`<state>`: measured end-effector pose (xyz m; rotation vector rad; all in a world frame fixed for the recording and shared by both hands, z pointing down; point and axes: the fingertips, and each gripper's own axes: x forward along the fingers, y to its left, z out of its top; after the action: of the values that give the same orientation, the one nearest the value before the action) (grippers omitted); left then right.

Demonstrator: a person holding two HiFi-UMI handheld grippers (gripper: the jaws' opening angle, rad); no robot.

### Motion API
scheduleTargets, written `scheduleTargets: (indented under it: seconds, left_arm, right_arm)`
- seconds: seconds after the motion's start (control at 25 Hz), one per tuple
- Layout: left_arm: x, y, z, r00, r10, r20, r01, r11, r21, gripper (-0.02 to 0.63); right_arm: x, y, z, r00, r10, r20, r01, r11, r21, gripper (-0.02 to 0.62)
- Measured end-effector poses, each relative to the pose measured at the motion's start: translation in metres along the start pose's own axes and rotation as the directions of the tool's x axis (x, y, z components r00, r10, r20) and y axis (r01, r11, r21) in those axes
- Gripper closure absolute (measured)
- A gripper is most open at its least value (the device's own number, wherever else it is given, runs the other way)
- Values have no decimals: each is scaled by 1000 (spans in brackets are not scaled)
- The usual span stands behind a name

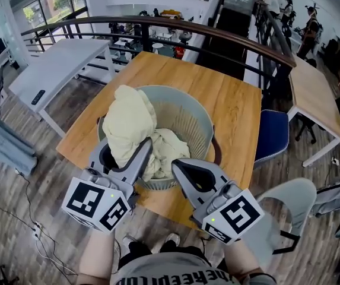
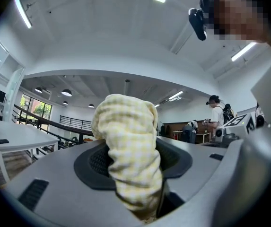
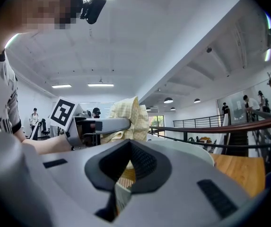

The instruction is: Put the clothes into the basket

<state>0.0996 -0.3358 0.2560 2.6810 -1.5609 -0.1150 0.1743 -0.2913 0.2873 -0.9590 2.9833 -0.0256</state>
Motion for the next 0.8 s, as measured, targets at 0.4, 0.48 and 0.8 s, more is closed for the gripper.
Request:
scheduleTargets:
  seconds: [0.4,0.48,0.8]
  left_arm:
    - [7,1,-10,998,-15,-62,16,1000,14,317]
    - [7,2,-12,997,-15,-73,17,1000,20,308]
    - [5,8,-15,998,9,-68,-7,1000,30,276]
  right_arm:
    - [5,-8,-1,1000,-7,-6,7,1000,10,586]
    - [7,-8,-1,1000,-6,-8,6,1000,11,586]
    - [9,-8,-3,1000,4,-4,-4,1000,14,586]
